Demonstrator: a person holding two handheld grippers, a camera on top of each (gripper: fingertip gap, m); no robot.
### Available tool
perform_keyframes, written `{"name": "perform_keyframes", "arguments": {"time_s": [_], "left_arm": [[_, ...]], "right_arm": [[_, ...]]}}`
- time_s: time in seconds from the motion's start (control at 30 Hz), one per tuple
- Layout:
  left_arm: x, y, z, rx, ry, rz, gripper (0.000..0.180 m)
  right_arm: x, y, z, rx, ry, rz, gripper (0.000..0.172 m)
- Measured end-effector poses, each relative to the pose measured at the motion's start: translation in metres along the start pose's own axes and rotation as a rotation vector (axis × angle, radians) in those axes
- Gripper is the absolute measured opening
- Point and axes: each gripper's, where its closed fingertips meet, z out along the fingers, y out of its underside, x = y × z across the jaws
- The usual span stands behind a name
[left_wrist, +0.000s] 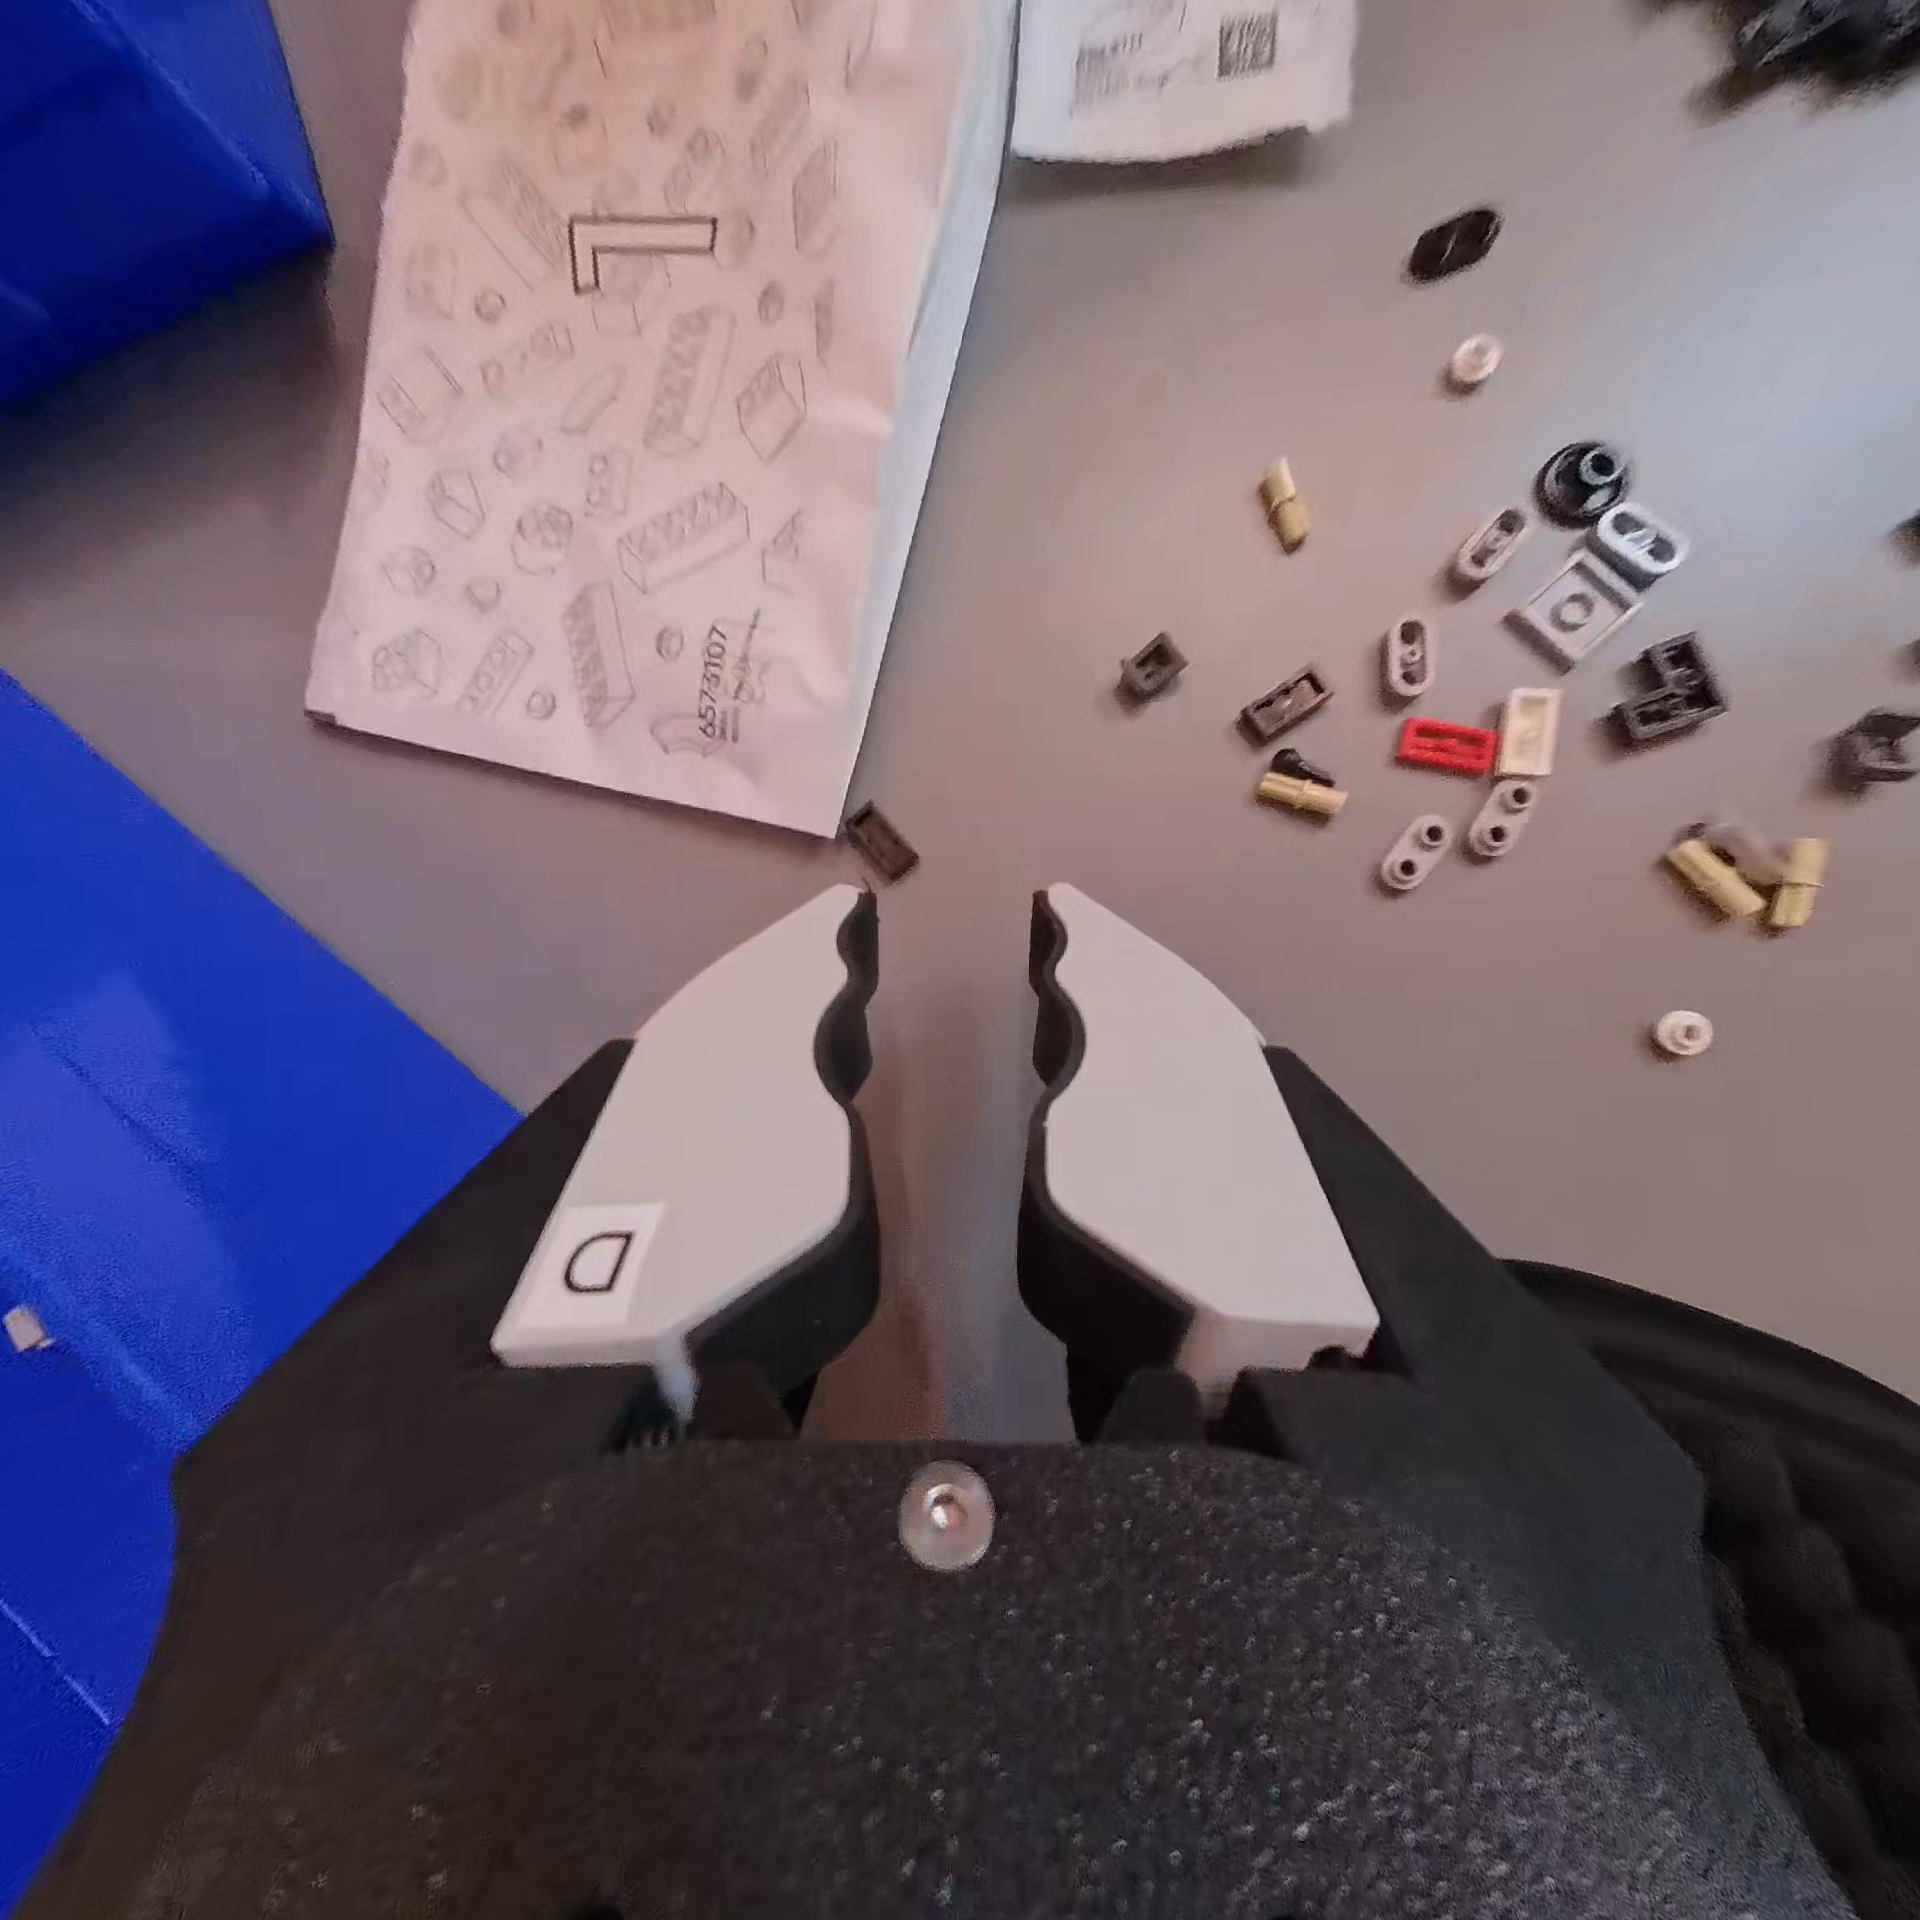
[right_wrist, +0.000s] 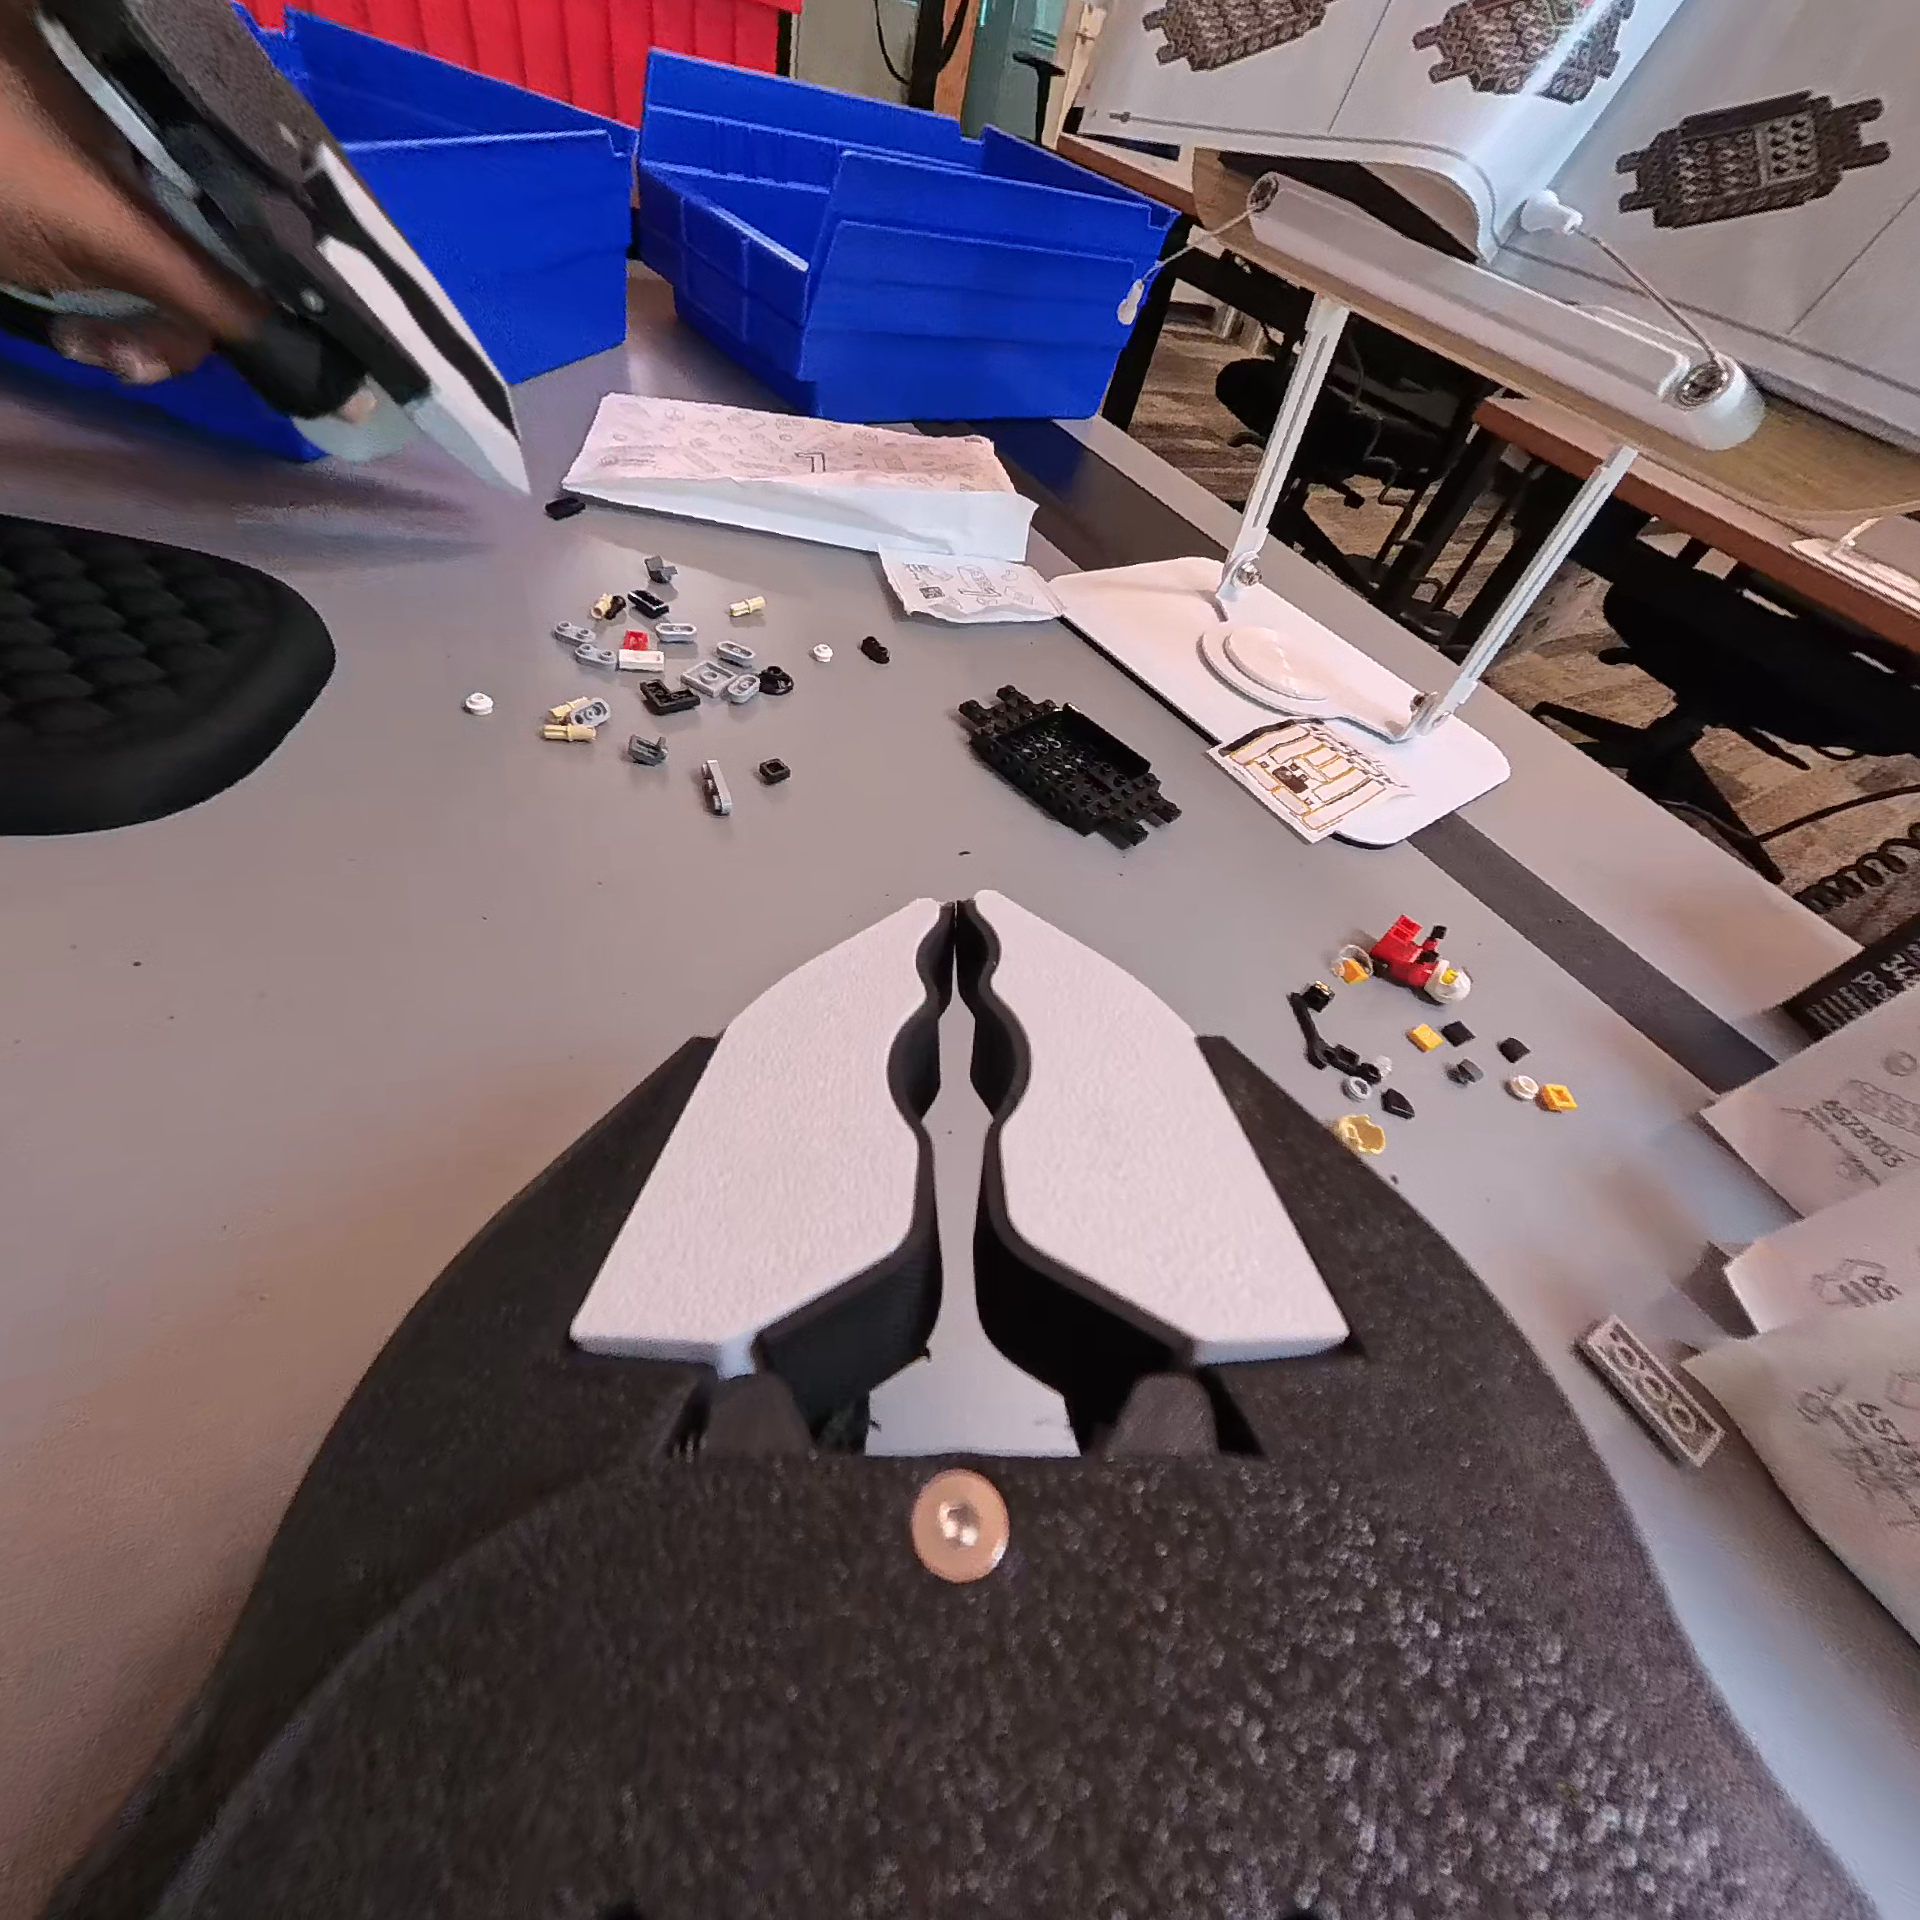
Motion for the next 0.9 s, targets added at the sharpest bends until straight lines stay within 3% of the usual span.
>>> {"name": "perform_keyframes", "arguments": {"time_s": [0.37,0.63,0.9], "left_arm": [[-0.015,0.006,0.024,-0.088,-0.041,-0.096,0.033],[-0.005,0.0,0.029,-0.049,0.021,-0.115,0.007],[0.095,-0.019,0.01,0.063,0.434,0.081,0.003]], "right_arm": [[-0.001,0.0,0.0,-0.002,-0.004,0.0,0.0],[0.001,-0.002,-0.003,0.008,-0.005,0.01,0.0],[0.001,-0.002,-0.003,0.008,0.001,0.003,0.0]]}}
